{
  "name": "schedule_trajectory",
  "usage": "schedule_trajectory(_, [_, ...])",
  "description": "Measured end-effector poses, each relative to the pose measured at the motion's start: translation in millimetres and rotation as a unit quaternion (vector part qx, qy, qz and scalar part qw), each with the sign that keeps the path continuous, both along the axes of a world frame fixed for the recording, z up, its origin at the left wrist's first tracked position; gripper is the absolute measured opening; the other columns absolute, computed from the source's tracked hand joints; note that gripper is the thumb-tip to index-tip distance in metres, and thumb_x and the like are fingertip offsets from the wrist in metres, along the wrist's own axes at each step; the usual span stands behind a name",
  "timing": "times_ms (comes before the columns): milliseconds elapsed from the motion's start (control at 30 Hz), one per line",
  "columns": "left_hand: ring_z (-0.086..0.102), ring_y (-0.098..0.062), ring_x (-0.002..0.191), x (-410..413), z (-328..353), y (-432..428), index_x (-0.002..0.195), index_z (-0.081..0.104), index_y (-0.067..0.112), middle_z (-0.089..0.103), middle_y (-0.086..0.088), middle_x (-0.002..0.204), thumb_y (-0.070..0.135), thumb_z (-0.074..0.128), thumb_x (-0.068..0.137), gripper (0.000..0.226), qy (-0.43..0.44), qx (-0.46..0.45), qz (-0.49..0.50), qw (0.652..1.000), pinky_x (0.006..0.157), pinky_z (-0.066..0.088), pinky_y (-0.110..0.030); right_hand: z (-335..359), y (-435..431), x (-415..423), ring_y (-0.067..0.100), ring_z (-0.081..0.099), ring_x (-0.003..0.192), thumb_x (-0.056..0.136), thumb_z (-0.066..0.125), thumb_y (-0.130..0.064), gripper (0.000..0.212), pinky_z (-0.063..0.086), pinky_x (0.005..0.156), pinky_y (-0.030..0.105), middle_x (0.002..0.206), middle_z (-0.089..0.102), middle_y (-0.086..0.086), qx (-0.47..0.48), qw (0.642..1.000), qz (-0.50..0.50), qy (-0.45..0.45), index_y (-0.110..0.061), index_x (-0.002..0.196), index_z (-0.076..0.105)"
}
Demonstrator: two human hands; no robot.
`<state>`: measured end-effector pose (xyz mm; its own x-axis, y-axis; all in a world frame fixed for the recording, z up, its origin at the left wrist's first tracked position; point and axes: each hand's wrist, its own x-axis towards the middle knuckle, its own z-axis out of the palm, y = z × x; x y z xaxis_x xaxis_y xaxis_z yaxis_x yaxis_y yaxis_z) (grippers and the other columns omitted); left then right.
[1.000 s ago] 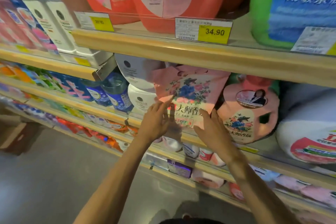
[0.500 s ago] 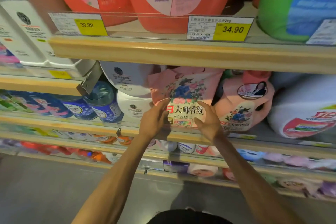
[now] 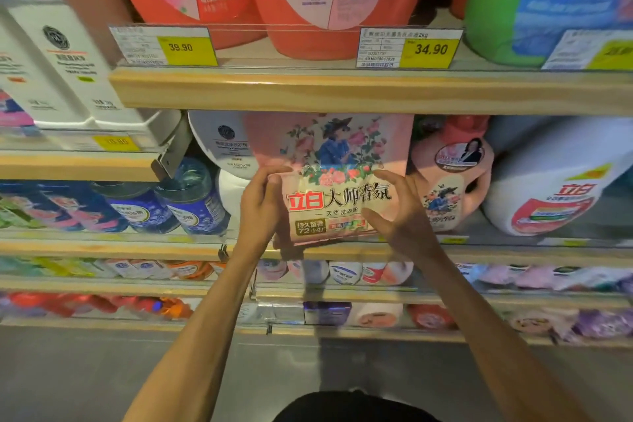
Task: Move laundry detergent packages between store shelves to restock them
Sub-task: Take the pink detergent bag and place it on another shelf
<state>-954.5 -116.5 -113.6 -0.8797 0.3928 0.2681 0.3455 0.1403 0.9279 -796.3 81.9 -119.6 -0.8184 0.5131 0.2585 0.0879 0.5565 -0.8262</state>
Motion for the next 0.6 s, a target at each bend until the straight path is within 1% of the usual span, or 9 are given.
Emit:
schedule_trajectory(167, [0.067, -0.004, 0.069, 19.0, 25.1, -20.2, 0.105, 0.062, 0.006, 0.071, 0.009, 0.077, 0.011, 0.045, 0.107, 0.018, -0.100, 0.105, -0.004, 0.989, 0.059, 0.053, -0.026, 8.9, -24.1, 23.4, -0.004, 0.049, 0.111, 0.078, 0.082, -0.020, 0.075, 0.042, 0.099, 0.024, 0.127, 0.042, -0.021, 0.035, 0.999, 0.016, -0.034, -0.021, 0.144, 0.044])
schedule_trajectory(233, [0.069, -0.005, 0.066, 25.9, 34.7, -33.8, 0.105, 0.061, 0.005, 0.072, 0.009, 0.072, 0.008, 0.045, 0.106, 0.016, -0.147, 0.134, -0.015, 0.980, 0.056, 0.054, -0.024, 20.4, -41.3, 33.2, -0.002, 0.064, 0.077, 0.084, 0.078, -0.023, 0.079, 0.054, 0.075, 0.024, 0.123, 0.044, -0.030, -0.008, 0.999, 0.029, -0.037, -0.026, 0.150, 0.035])
schedule_trajectory(300, [0.067, -0.006, 0.063, 31.1, 42.9, -49.9, 0.102, 0.061, 0.006, 0.071, 0.008, 0.070, 0.007, 0.045, 0.105, 0.016, -0.169, 0.157, -0.035, 0.972, 0.055, 0.053, -0.022, 29.7, -60.2, 45.1, 0.001, 0.062, 0.052, 0.090, 0.071, -0.009, 0.083, 0.052, 0.059, 0.021, 0.100, 0.059, -0.013, -0.077, 0.995, 0.047, -0.031, -0.026, 0.155, 0.022])
schedule_trajectory(333, [0.066, -0.006, 0.061, 32.8, 45.2, -58.7, 0.099, 0.062, 0.007, 0.070, 0.007, 0.068, 0.007, 0.046, 0.105, 0.017, -0.176, 0.162, -0.042, 0.970, 0.053, 0.052, -0.020, 32.7, -69.1, 52.8, -0.003, 0.063, 0.058, 0.092, 0.067, -0.003, 0.084, 0.050, 0.063, 0.015, 0.096, 0.063, -0.007, -0.101, 0.993, 0.062, -0.022, -0.024, 0.156, 0.018])
schedule_trajectory(367, [0.064, -0.005, 0.058, 33.6, 46.4, -66.9, 0.097, 0.063, 0.007, 0.070, 0.007, 0.066, 0.006, 0.046, 0.104, 0.019, -0.184, 0.164, -0.047, 0.968, 0.052, 0.051, -0.018, 35.8, -77.9, 60.2, -0.007, 0.067, 0.081, 0.092, 0.066, -0.001, 0.083, 0.049, 0.072, 0.009, 0.115, 0.063, 0.005, -0.116, 0.990, 0.074, -0.012, -0.023, 0.157, 0.019])
schedule_trajectory(433, [0.064, -0.005, 0.056, 36.1, 49.4, -82.1, 0.096, 0.064, 0.007, 0.070, 0.006, 0.065, 0.005, 0.046, 0.104, 0.020, -0.213, 0.166, -0.059, 0.961, 0.051, 0.050, -0.018, 38.6, -91.9, 72.8, -0.007, 0.040, 0.136, 0.088, 0.072, -0.009, 0.082, 0.042, 0.096, 0.006, 0.157, 0.035, -0.004, -0.112, 0.990, 0.087, -0.002, -0.028, 0.155, 0.027])
schedule_trajectory(500, [0.065, -0.009, 0.057, 39.4, 48.8, -94.2, 0.096, 0.066, 0.008, 0.071, 0.002, 0.067, 0.006, 0.046, 0.104, 0.021, -0.252, 0.155, -0.061, 0.953, 0.052, 0.052, -0.020, 32.3, -104.5, 83.5, 0.006, 0.035, 0.144, 0.085, 0.075, -0.015, 0.077, 0.045, 0.105, 0.021, 0.156, 0.034, -0.014, -0.128, 0.988, 0.088, 0.003, -0.032, 0.149, 0.036])
schedule_trajectory(567, [0.067, -0.012, 0.060, 42.5, 44.3, -103.2, 0.097, 0.068, 0.009, 0.073, -0.001, 0.071, 0.007, 0.047, 0.104, 0.022, -0.296, 0.129, -0.061, 0.944, 0.055, 0.054, -0.023, 24.0, -118.9, 92.3, 0.014, 0.055, 0.129, 0.085, 0.075, -0.015, 0.065, 0.055, 0.097, 0.037, 0.142, 0.050, -0.013, -0.161, 0.985, 0.061, 0.012, -0.033, 0.140, 0.045])
schedule_trajectory(600, [0.068, -0.014, 0.062, 45.0, 41.5, -107.0, 0.096, 0.069, 0.010, 0.074, -0.002, 0.072, 0.006, 0.047, 0.104, 0.023, -0.319, 0.109, -0.058, 0.940, 0.058, 0.055, -0.025, 20.5, -126.9, 96.3, 0.015, 0.061, 0.121, 0.085, 0.074, -0.013, 0.059, 0.058, 0.091, 0.038, 0.136, 0.055, -0.010, -0.173, 0.984, 0.042, 0.017, -0.033, 0.134, 0.049])
